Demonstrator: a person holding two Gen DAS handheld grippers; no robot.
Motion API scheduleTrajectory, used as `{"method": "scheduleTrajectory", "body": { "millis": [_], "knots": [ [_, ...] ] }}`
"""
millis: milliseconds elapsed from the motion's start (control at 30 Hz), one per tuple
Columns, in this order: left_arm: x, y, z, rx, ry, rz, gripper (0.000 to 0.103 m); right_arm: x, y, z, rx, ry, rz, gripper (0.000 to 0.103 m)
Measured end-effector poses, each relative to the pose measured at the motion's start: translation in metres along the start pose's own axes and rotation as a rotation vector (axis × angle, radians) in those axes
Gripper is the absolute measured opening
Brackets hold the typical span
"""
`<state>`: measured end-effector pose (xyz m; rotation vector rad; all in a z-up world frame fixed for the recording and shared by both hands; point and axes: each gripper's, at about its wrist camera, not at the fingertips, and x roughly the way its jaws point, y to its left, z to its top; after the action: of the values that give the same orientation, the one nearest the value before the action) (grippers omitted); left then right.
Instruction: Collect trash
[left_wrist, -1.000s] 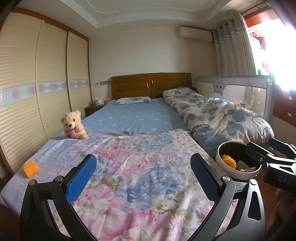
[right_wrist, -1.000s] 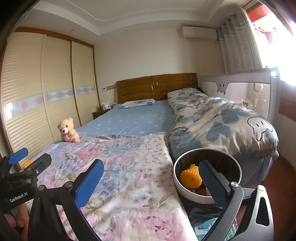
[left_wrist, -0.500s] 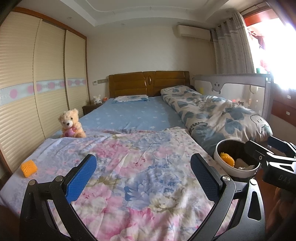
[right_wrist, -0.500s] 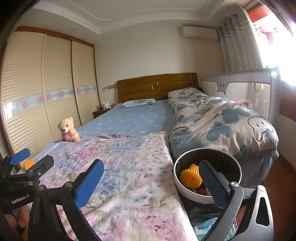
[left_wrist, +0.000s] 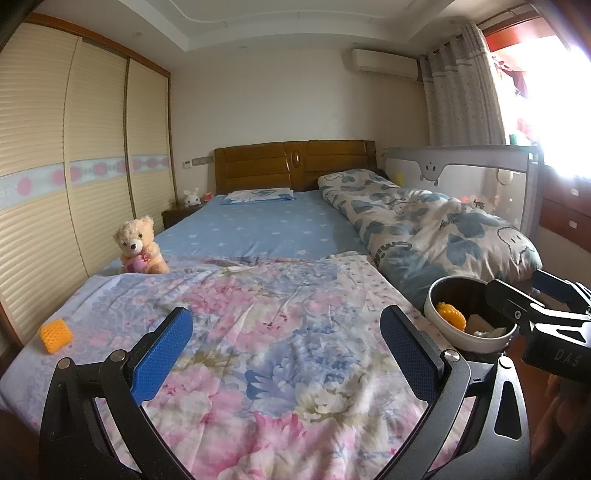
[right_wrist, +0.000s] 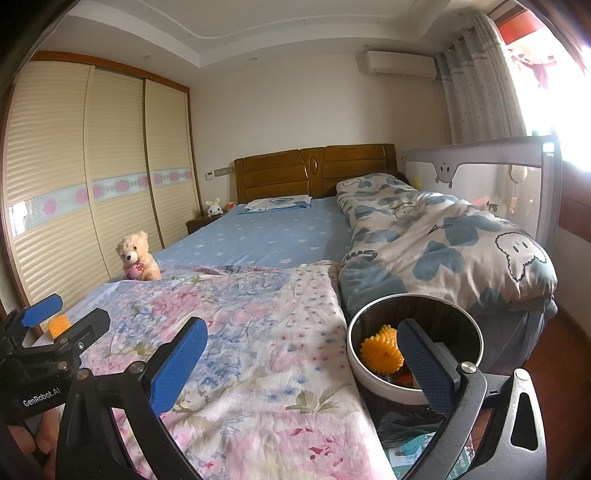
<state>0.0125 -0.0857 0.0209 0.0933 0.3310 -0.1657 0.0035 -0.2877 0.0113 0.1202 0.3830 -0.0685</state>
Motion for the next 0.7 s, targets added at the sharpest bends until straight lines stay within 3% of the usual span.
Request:
{"method": "scheduleTrajectory", "body": {
  "millis": [700],
  "knots": [
    [-0.0003, -0.0001, -0.0001, -0.003, 0.001, -0.002, 0.103, 0.0004, 0.0013, -0.0006, -0.004, 0.004, 0.003, 0.103]
  ]
}}
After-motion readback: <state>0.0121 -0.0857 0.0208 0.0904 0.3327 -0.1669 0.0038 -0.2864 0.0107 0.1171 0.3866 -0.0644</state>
